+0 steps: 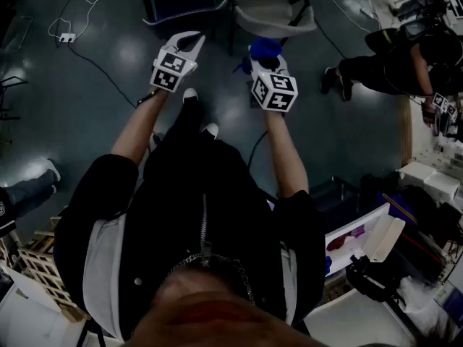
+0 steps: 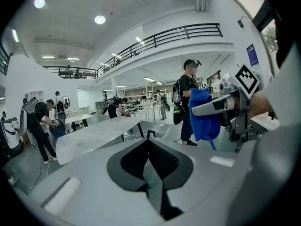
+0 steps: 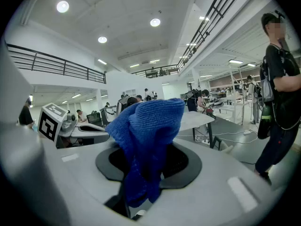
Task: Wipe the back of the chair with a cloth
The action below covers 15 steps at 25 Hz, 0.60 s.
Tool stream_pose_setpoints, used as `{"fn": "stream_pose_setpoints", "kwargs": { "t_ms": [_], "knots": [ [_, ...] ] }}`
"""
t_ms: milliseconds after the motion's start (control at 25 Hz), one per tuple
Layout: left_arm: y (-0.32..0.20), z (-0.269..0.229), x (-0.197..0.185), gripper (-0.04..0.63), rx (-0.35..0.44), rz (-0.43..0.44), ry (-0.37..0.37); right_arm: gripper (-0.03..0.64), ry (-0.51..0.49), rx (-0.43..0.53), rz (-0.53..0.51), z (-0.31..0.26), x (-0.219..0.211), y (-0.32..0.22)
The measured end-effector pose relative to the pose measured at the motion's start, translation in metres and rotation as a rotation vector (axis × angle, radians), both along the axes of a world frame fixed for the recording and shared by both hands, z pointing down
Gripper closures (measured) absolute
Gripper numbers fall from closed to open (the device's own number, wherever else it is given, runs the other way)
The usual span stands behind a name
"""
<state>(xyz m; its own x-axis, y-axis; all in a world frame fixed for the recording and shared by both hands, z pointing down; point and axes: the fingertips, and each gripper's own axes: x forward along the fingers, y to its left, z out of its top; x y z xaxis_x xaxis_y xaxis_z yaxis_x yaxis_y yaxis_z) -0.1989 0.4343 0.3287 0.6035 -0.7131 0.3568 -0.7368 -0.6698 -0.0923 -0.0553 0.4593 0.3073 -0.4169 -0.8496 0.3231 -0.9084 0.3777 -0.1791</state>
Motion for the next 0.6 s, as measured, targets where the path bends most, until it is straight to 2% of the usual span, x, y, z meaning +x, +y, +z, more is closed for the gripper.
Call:
{"fn": "stream_pose_setpoints", "kwargs": {
  "t_ms": [160,320,600],
  "knots": [
    [-0.003,-0.003,-0.003,0.584,0.011,0.0,-0.009,0.466,-0.014,0.011,-0.001,-0.003,-0.003,-0.003],
    [-0.002,-0.002,-0.003,0.584,0.005,0.001,-0.007,0.465,-0.07,0.016,0.011,-0.006,0.001,-0.003],
    [0.002,0.003,0.002,0.584,0.005,0.003,-0.013,0.463,-0.071,0.029,0.016,-0.003,0.009,0.003]
  ]
}}
